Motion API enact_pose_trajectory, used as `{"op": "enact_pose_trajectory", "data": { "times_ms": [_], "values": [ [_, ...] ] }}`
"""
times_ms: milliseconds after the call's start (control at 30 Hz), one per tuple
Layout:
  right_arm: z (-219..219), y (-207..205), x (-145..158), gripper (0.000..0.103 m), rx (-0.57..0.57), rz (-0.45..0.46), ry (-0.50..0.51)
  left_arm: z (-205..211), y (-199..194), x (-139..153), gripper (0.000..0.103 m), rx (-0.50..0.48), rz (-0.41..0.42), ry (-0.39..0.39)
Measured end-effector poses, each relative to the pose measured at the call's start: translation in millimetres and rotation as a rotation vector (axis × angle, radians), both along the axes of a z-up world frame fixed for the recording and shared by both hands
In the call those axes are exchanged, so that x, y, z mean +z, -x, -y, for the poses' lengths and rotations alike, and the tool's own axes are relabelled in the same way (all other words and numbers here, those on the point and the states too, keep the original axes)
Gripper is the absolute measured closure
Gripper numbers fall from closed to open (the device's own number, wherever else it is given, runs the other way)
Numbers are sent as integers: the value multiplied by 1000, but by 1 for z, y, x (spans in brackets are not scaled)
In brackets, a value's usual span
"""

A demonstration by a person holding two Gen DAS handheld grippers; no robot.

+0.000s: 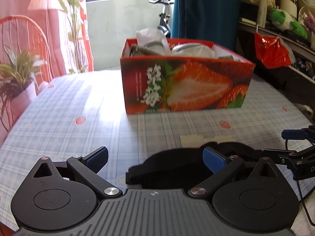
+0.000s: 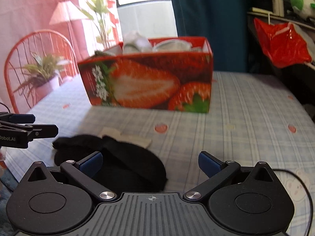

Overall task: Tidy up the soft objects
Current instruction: 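Withdraw both grippers and reach toward the black eye mask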

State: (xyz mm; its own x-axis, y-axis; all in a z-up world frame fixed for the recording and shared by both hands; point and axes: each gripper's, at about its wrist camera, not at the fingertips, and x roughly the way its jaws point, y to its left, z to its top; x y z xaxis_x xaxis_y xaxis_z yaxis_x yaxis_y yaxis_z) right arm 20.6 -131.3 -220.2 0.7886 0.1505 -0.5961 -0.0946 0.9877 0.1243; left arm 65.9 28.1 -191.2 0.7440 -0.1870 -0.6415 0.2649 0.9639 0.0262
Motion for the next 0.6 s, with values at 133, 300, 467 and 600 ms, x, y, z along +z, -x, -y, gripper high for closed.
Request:
{"op": "enact_pose_trajectory", "data": {
  "times_ms": [133, 300, 467, 600],
  "values": [
    [-6, -3, -11, 0, 2, -33, 36, 5, -4, -16, 0, -6, -43, -37],
    [-15, -8, -22, 0, 28, -70, 72, 6, -7, -28, 0, -1, -93, -55],
    [-17, -12, -29, 0, 36, -95, 74, 4, -13, -36, 0, 9, -131, -59],
    [-15, -13, -32, 0, 36, -110, 51, 1, -16, -40, 0, 14, -155, -43]
  ]
}}
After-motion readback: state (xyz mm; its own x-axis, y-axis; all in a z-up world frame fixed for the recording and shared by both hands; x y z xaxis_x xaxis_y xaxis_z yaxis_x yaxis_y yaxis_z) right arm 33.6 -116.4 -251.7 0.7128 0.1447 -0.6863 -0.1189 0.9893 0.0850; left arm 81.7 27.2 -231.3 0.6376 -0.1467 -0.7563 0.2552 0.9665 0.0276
